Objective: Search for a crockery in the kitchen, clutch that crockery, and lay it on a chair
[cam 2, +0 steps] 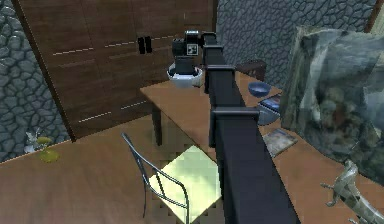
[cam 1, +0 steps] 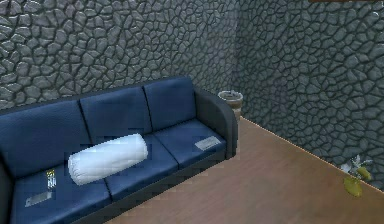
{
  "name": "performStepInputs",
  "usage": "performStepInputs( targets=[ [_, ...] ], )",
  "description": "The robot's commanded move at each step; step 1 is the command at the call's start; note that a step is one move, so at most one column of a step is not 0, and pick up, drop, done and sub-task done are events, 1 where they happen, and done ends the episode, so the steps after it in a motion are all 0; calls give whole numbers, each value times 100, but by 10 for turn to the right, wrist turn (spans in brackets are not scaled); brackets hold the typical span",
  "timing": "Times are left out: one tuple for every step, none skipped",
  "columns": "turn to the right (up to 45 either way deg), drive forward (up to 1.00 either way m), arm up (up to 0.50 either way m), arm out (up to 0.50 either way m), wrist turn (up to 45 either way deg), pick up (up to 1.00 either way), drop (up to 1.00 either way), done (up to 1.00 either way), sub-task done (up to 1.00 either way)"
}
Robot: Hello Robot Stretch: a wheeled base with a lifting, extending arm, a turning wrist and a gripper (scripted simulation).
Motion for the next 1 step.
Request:
performStepInputs(
  targets=[
    [0, 0, -38, 0, 0, 0, 0, 0, 0]
  ],
)
